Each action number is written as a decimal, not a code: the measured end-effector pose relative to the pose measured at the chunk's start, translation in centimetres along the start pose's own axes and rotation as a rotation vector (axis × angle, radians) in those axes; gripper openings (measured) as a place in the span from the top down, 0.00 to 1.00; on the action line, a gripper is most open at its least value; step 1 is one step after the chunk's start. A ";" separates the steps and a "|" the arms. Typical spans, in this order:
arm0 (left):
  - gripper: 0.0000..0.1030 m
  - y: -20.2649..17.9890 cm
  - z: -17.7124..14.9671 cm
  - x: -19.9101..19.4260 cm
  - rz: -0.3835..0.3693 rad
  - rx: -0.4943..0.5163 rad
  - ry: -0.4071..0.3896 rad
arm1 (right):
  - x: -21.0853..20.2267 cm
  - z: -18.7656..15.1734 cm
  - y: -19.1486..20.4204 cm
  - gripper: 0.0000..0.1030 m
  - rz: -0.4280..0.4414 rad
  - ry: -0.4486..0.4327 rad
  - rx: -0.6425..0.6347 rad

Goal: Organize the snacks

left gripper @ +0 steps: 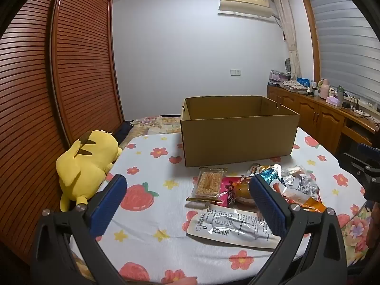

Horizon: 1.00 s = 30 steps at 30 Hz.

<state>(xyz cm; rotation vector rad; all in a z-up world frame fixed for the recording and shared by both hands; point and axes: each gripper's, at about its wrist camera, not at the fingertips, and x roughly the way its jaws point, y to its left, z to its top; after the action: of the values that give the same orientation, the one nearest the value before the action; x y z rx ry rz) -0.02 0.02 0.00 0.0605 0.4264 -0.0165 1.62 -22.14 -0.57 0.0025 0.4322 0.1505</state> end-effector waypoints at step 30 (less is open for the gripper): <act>0.00 0.4 0.9 -0.8 -0.005 -0.002 -0.018 | -0.2 -0.1 -0.1 0.00 -0.007 -0.003 -0.002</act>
<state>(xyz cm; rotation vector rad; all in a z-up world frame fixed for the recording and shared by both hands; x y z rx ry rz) -0.41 0.32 1.16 0.0570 0.4083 -0.0214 1.43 -22.26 -0.56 -0.0010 0.4286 0.1444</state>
